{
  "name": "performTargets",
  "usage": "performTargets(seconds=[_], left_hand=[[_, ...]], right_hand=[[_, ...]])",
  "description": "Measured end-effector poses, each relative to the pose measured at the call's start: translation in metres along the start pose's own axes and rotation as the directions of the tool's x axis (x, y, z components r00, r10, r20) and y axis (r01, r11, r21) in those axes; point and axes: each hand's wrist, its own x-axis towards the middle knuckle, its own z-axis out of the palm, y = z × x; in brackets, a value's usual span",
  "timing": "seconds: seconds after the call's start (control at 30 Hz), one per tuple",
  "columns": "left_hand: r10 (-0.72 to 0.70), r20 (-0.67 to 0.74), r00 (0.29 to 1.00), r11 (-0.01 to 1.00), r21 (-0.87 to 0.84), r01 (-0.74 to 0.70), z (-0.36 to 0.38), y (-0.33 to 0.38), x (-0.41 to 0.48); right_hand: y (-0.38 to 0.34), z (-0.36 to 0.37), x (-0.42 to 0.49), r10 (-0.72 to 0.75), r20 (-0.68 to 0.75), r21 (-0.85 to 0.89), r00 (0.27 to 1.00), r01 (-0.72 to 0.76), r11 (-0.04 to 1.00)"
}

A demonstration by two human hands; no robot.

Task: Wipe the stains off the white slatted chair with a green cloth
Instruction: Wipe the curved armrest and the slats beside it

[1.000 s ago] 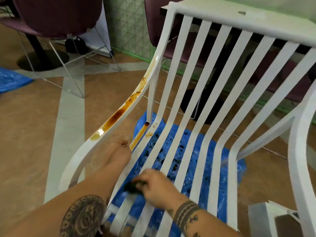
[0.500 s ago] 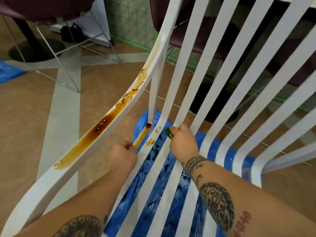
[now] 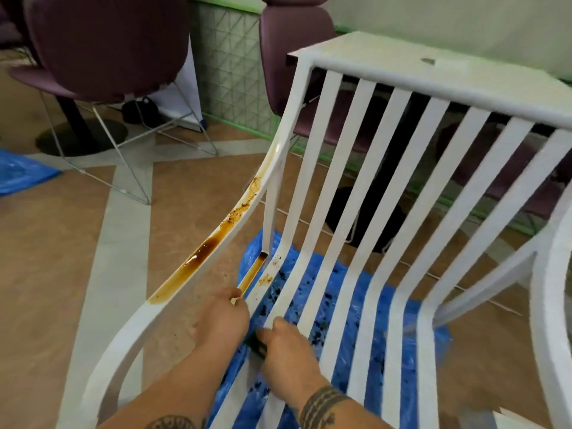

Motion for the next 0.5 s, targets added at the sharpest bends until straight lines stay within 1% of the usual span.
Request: performTargets(seconds=[0.07, 0.13, 0.2, 0.23, 0.3, 0.37, 0.43, 0.47, 0.5], left_hand=[[0.001, 0.033, 0.999, 1.000, -0.010, -0.001, -0.011, -0.006, -0.018], [0.020, 0.054, 0.998, 1.000, -0.004, -0.020, -0.024, -0.013, -0.035], [0.027, 0.073, 0.997, 0.999, 0.025, -0.029, -0.037, -0.019, -0.051], [0.030, 0.082, 0.996, 0.999, 0.036, -0.033, -0.044, -0.020, -0.059], [0.010, 0.124, 0.992, 0.999, 0.039, -0.015, -0.056, -0.019, -0.075], [-0.001, 0.206, 0.979, 1.000, -0.025, 0.007, -0.065, -0.015, -0.093], [-0.035, 0.336, 0.941, 0.986, -0.141, 0.087, -0.072, -0.001, -0.114], [-0.062, 0.408, 0.911, 0.966, -0.204, 0.157, -0.074, 0.005, -0.123], [-0.071, 0.451, 0.890, 0.939, -0.272, 0.213, -0.077, 0.014, -0.131]], right_hand=[[-0.014, 0.002, -0.019, -0.009, 0.065, 0.052, 0.998, 0.005, 0.999], [-0.024, 0.005, -0.033, 0.017, 0.149, 0.167, 0.989, -0.043, 0.985], [-0.034, 0.002, -0.045, 0.116, 0.233, 0.326, 0.966, -0.189, 0.926], [-0.039, -0.003, -0.050, 0.169, 0.265, 0.420, 0.949, -0.271, 0.866], [-0.045, -0.015, -0.058, 0.270, 0.276, 0.611, 0.923, -0.385, 0.692], [-0.048, -0.029, -0.066, 0.374, 0.270, 0.791, 0.887, -0.426, 0.439], [-0.054, -0.045, -0.075, 0.395, 0.267, 0.909, 0.879, -0.366, 0.198], [-0.057, -0.051, -0.080, 0.366, 0.284, 0.939, 0.886, -0.334, 0.080], [-0.059, -0.059, -0.086, 0.327, 0.303, 0.950, 0.895, -0.311, -0.030]])
